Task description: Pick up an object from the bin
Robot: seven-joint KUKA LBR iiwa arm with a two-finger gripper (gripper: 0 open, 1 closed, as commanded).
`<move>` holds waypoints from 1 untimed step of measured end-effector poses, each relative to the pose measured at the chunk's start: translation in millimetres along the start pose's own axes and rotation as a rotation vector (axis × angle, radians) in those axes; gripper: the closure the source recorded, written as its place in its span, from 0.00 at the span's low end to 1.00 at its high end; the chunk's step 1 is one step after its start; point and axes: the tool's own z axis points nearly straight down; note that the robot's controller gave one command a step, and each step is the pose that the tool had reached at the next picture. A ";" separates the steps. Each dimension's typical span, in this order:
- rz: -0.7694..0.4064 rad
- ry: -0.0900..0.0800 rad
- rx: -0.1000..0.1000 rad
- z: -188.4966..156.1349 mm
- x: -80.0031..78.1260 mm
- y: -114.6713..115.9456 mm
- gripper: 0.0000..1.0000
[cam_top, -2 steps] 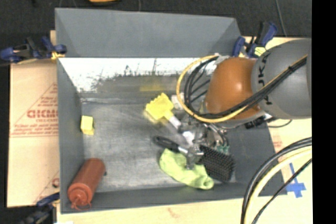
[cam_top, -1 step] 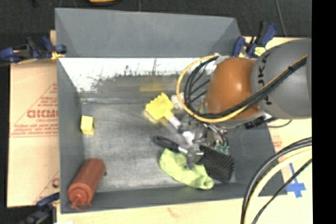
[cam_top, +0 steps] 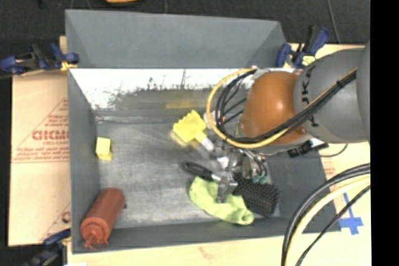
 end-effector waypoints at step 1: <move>0.056 0.003 -0.002 18.3 -1.7 -6.2 0.00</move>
Offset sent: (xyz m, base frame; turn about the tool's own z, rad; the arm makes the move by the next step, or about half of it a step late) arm -0.0196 0.0187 -0.0232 0.1227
